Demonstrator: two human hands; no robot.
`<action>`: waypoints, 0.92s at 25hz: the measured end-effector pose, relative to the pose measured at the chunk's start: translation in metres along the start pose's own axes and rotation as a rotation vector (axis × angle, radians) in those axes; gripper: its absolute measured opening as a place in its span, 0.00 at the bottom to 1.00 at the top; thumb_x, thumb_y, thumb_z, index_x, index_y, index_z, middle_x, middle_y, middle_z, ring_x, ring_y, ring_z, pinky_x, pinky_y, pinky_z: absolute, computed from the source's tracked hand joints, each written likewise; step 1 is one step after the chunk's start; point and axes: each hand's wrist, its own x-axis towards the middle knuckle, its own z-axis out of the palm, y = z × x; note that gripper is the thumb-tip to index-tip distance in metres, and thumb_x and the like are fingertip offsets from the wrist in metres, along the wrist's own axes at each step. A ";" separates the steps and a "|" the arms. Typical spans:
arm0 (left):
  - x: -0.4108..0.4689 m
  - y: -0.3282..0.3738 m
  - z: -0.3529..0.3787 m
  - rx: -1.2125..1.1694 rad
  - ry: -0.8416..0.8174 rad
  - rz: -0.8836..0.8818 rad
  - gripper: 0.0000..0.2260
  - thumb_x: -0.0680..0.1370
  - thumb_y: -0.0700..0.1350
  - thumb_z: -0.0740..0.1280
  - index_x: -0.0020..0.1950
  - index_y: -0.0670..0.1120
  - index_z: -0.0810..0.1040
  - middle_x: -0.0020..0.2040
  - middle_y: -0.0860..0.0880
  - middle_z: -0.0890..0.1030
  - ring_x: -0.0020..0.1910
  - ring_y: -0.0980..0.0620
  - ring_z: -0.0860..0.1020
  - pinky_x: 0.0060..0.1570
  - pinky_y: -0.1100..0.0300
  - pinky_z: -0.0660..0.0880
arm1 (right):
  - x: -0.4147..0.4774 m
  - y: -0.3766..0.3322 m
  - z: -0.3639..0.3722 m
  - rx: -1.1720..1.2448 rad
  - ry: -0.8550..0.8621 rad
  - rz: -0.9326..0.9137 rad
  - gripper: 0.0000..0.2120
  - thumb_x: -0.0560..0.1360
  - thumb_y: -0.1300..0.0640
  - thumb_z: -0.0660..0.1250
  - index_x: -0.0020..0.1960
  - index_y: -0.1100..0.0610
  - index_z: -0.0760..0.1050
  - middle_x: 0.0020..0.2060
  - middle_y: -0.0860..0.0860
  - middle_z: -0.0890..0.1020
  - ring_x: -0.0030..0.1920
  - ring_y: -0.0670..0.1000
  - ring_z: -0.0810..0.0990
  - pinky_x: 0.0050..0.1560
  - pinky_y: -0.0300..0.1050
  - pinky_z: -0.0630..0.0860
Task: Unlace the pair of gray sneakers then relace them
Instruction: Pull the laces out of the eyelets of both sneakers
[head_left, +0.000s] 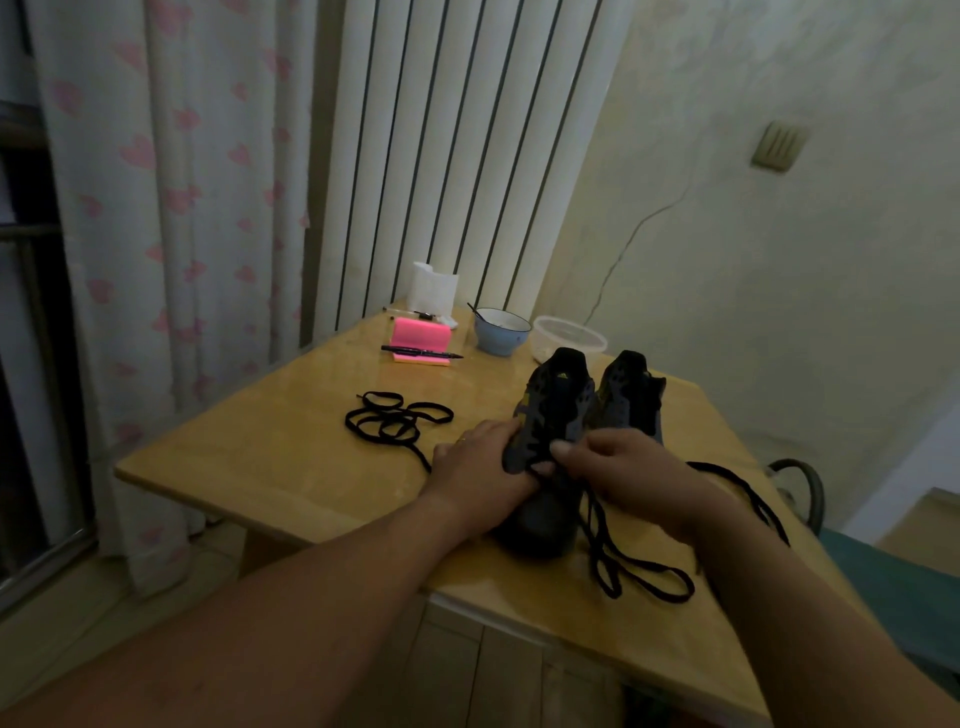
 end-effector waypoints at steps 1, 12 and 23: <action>0.000 0.001 -0.001 -0.011 -0.001 0.000 0.28 0.77 0.69 0.64 0.75 0.62 0.69 0.69 0.56 0.75 0.67 0.53 0.74 0.65 0.44 0.65 | 0.007 -0.005 0.007 -0.077 0.152 -0.026 0.18 0.81 0.41 0.67 0.45 0.56 0.78 0.40 0.55 0.81 0.38 0.50 0.78 0.41 0.50 0.77; -0.007 0.008 -0.008 -0.036 0.009 -0.009 0.25 0.78 0.59 0.65 0.74 0.58 0.71 0.68 0.54 0.76 0.66 0.51 0.75 0.62 0.49 0.61 | 0.054 -0.057 0.035 -0.827 0.242 0.072 0.14 0.81 0.55 0.64 0.37 0.55 0.71 0.35 0.52 0.76 0.34 0.52 0.76 0.41 0.48 0.79; -0.013 0.020 -0.014 0.263 -0.057 -0.012 0.11 0.86 0.55 0.59 0.55 0.49 0.74 0.58 0.45 0.81 0.58 0.43 0.78 0.62 0.46 0.73 | 0.086 -0.098 0.063 -0.193 0.133 -0.123 0.20 0.82 0.46 0.65 0.48 0.64 0.82 0.41 0.57 0.84 0.40 0.59 0.83 0.45 0.52 0.81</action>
